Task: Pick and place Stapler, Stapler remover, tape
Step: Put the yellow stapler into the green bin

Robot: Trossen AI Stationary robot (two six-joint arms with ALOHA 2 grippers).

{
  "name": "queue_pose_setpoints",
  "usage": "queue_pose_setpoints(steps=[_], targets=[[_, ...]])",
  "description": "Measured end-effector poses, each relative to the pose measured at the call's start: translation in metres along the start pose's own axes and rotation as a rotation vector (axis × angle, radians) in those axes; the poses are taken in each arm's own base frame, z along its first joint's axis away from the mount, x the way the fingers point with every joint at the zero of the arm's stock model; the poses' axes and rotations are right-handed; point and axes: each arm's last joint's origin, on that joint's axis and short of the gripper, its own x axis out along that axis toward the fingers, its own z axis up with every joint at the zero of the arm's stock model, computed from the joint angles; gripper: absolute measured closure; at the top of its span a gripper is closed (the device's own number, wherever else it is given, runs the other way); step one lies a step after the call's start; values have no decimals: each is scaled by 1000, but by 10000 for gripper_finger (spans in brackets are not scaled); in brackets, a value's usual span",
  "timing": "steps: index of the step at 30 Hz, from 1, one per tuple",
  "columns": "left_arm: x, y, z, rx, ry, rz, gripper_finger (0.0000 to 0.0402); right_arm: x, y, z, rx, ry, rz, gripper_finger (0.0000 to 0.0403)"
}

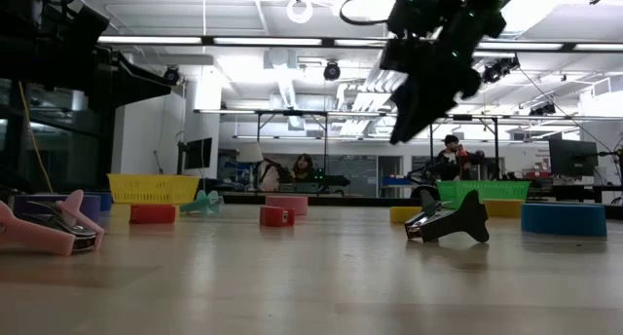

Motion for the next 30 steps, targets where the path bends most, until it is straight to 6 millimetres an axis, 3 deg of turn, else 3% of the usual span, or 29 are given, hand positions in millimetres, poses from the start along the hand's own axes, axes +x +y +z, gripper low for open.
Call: queue_pose_setpoints(steps=[12,30], targets=[[0,0,0,0,0,0,208,37,40,-37,41,-101,57,165],[0,0,0,0,0,0,208,49,70,-57,81,-224,18,165]])
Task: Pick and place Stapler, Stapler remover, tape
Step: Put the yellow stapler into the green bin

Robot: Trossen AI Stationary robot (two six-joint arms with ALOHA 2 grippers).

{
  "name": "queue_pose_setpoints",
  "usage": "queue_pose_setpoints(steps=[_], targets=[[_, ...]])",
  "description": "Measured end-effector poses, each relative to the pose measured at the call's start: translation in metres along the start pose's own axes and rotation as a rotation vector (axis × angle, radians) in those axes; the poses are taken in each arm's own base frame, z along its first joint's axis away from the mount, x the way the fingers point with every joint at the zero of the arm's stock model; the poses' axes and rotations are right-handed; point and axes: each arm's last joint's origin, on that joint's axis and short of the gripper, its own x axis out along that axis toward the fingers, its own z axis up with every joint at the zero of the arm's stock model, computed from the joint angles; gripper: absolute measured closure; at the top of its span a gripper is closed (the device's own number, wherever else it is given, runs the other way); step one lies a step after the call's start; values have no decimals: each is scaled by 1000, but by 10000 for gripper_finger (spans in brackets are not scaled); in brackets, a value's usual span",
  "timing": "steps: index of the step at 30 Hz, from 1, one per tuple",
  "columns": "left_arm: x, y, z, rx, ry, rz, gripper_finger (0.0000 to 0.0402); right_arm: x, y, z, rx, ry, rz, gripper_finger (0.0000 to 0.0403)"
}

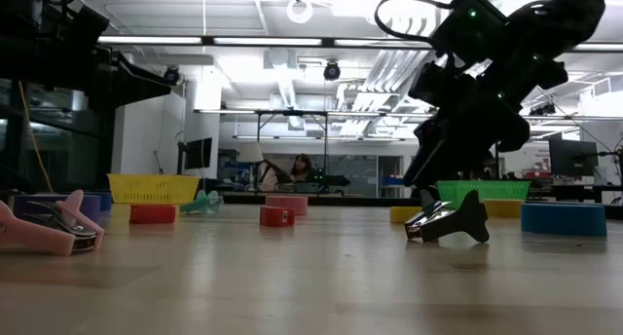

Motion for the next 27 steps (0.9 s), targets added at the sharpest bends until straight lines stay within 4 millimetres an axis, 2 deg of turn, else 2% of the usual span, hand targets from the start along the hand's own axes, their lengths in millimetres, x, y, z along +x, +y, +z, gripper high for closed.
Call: queue_pose_setpoints(steps=[5,15,20,27], targets=[[0,0,0,0,0,0,208,3,4,-3,-12,18,-25,165],[0,0,0,0,0,-1,208,34,9,-16,8,43,7,165],[0,0,0,0,0,0,208,41,10,-17,11,16,25,166],[0,0,0,0,0,0,208,41,10,-18,26,23,36,204]])
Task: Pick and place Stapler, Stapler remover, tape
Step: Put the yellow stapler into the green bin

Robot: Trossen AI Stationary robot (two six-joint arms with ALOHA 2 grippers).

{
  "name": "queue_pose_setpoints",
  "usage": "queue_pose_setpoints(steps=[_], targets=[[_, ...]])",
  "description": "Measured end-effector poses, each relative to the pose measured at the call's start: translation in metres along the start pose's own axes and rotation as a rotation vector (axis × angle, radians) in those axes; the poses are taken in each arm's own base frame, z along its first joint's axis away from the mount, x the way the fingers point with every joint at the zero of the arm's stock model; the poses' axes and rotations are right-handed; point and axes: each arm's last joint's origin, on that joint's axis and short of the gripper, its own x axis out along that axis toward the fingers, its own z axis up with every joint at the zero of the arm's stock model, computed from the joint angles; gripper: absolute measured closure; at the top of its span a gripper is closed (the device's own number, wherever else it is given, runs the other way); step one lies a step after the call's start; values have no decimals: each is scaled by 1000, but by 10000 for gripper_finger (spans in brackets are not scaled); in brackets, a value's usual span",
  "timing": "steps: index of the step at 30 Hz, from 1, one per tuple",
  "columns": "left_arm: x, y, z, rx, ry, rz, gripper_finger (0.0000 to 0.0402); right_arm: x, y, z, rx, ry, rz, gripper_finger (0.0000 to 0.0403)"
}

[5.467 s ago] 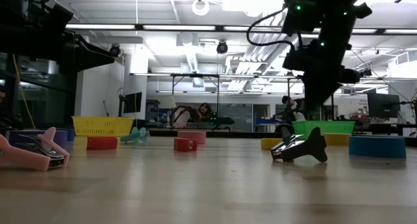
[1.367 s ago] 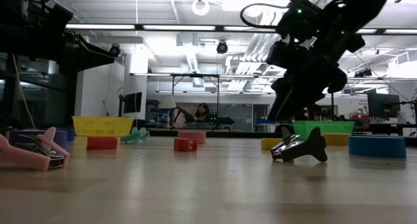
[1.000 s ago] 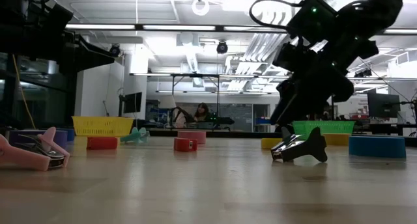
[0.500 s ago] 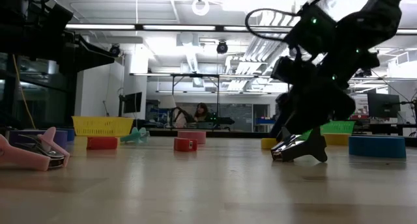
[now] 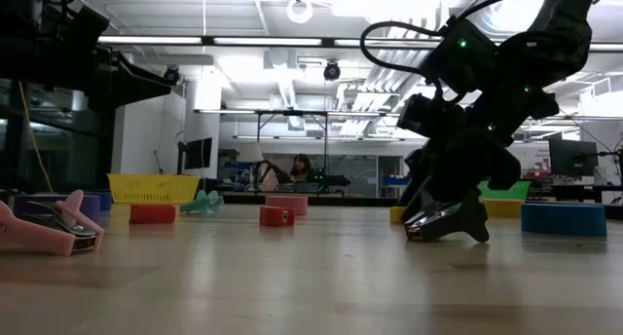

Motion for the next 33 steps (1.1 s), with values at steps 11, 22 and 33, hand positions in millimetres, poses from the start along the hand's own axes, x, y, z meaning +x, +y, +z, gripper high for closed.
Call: queue_pose_setpoints(steps=[11,22,33], targets=[[0,0,0,0,0,0,208,0,0,1,50,1,-6,314],[0,0,0,0,0,0,208,-30,-1,8,250,33,5,346],[0,0,0,0,0,0,208,-90,9,10,598,115,72,347]])
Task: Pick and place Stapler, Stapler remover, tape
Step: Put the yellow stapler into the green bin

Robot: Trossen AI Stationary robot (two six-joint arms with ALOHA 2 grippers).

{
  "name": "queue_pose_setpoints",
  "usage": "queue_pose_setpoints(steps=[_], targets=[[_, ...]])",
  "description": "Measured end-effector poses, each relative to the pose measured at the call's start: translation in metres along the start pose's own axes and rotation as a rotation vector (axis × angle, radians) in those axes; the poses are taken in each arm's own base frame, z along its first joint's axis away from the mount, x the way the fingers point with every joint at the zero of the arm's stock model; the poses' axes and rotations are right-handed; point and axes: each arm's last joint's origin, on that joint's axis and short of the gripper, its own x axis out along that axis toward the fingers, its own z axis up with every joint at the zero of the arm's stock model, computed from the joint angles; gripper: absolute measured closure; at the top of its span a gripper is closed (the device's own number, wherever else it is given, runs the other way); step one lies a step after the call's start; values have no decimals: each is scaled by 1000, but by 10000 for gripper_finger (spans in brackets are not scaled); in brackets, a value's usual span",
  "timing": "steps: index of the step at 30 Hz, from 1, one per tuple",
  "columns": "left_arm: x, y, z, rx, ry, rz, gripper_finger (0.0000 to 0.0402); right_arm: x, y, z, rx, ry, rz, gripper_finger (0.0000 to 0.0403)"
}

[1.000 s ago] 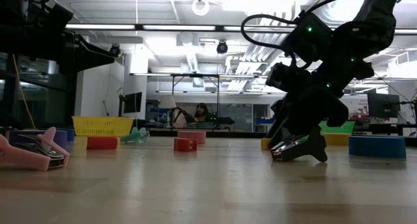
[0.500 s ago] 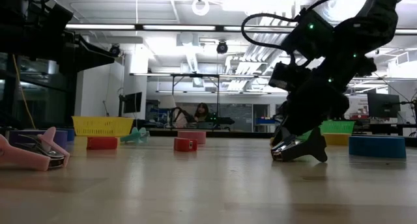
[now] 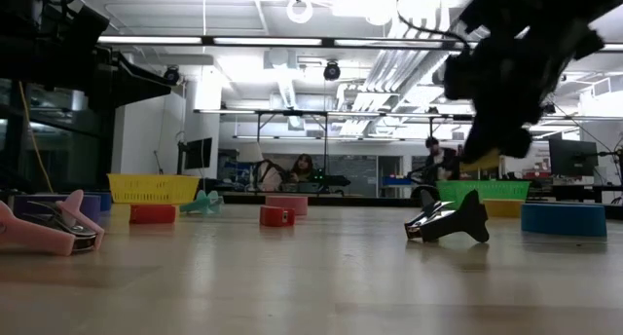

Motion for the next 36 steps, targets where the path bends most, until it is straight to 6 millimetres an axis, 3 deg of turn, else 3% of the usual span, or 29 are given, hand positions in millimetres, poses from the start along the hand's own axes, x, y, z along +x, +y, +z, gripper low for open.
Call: queue_pose_setpoints(steps=[7,22,36], targets=[[0,0,0,0,0,0,208,-23,23,-22,71,65,103,346],[0,0,0,0,0,0,208,-40,68,-91,290,309,172,347],[0,0,0,0,0,0,208,-63,85,-142,575,493,139,347]])
